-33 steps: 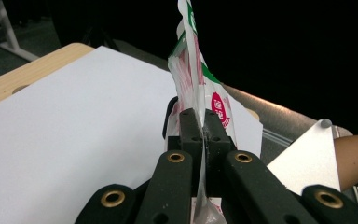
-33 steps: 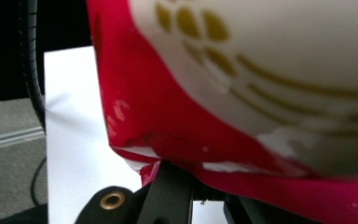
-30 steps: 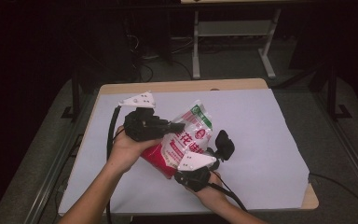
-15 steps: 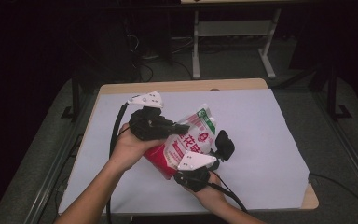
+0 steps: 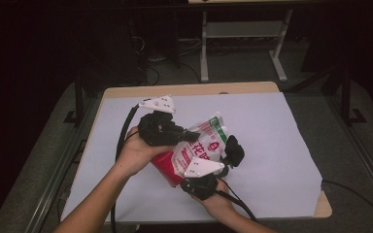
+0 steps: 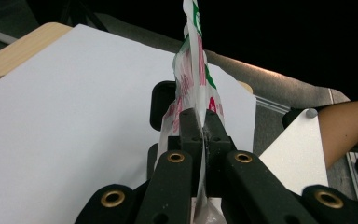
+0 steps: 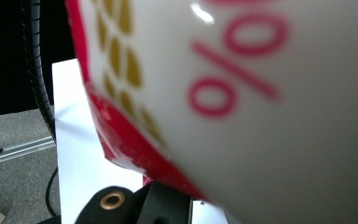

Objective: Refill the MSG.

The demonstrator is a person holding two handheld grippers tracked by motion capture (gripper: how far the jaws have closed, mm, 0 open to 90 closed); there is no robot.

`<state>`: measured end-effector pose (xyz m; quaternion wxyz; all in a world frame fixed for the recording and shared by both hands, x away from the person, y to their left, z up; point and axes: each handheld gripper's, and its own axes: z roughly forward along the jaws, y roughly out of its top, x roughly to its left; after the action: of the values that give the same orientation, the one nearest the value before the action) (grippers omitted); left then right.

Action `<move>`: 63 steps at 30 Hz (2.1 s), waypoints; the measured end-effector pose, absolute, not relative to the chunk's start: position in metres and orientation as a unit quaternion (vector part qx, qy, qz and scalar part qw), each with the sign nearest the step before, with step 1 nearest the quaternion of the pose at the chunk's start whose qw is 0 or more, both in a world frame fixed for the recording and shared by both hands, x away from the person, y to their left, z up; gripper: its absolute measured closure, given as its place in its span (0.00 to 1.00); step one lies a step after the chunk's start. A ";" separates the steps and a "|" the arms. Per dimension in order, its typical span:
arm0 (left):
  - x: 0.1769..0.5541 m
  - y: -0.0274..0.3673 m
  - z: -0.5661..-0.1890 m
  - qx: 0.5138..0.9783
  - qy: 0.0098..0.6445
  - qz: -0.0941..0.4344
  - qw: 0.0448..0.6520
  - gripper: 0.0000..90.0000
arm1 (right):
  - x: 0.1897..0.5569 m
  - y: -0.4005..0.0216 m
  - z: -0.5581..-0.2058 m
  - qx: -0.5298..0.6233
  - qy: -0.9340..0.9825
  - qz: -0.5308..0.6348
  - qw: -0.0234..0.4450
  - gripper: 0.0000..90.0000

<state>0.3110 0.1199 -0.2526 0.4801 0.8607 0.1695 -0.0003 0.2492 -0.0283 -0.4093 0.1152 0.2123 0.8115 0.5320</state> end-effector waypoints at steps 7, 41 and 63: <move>0.313 0.114 -0.251 0.867 0.169 0.001 0.468 1.00 | 0.249 -0.028 -0.409 0.217 0.809 0.536 0.109 1.00; 0.321 0.100 -0.254 0.880 0.175 -0.003 0.441 1.00 | 0.251 -0.028 -0.413 0.235 0.798 0.548 0.088 1.00; 0.324 0.098 -0.260 0.884 0.184 -0.007 0.430 1.00 | 0.251 -0.023 -0.417 0.236 0.798 0.550 0.077 1.00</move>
<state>0.3236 0.0982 -0.2600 0.4298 0.8840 0.1837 -0.0073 0.2514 -0.0235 -0.4168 0.0769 0.2361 0.7976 0.5496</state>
